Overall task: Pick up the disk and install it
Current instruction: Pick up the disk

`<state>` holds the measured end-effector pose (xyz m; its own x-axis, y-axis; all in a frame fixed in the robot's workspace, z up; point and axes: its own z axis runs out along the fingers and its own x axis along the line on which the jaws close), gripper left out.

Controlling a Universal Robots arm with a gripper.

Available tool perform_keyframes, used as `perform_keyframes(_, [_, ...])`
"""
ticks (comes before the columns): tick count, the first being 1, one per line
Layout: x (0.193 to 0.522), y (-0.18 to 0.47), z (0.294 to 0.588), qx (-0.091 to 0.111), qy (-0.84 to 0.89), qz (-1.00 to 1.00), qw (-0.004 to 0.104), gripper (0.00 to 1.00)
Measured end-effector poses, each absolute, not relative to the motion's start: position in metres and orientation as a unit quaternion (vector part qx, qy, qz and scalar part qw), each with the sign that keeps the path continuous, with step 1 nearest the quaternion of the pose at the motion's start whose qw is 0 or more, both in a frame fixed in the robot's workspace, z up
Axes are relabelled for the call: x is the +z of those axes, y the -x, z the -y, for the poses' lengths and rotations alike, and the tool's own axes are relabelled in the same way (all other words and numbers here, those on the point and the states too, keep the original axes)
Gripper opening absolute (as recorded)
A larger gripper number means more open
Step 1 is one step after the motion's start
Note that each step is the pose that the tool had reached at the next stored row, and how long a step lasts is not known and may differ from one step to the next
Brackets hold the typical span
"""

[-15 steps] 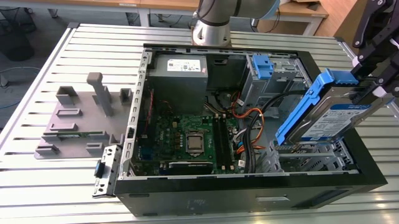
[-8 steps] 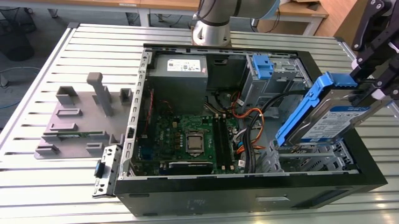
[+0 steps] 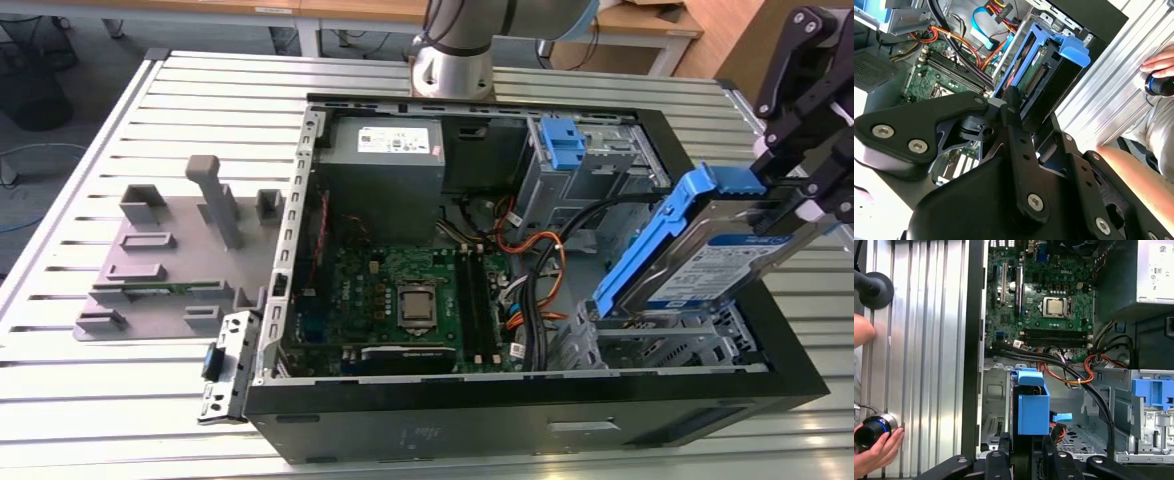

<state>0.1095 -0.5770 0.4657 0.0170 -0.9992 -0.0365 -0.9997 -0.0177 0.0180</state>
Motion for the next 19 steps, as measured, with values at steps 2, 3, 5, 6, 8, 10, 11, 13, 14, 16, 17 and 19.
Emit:
perform_keyframes(2, [0.4646,-0.1099,0.5770,0.019,0.713,-0.701,0.006,0.35])
perform_keyframes(3, [0.4639,-0.1100,0.5770,0.019,0.713,-0.701,0.006,0.35])
perform_keyframes(5, [0.4624,-0.1102,0.5770,0.019,0.712,-0.701,0.006,0.35])
perform_keyframes(6, [0.4619,-0.1103,0.5770,0.019,0.712,-0.702,0.006,0.35])
perform_keyframes(8, [0.4615,-0.1104,0.5770,0.019,0.710,-0.704,0.006,0.35])
perform_keyframes(10, [0.4615,-0.1104,0.5770,0.019,0.710,-0.704,0.006,0.35])
perform_keyframes(11, [0.4615,-0.1104,0.5770,0.019,0.710,-0.704,0.006,0.35])
perform_keyframes(13, [0.4612,-0.1104,0.5770,0.019,0.709,-0.705,0.007,0.35])
perform_keyframes(14, [0.4609,-0.1104,0.5770,0.019,0.708,-0.706,0.007,0.35])
perform_keyframes(16, [0.4601,-0.1106,0.5770,0.019,0.706,-0.708,0.007,0.35])
perform_keyframes(17, [0.4597,-0.1106,0.5770,0.019,0.705,-0.709,0.007,0.35])
perform_keyframes(19, [0.4583,-0.1108,0.5770,0.019,0.704,-0.710,0.007,0.35])
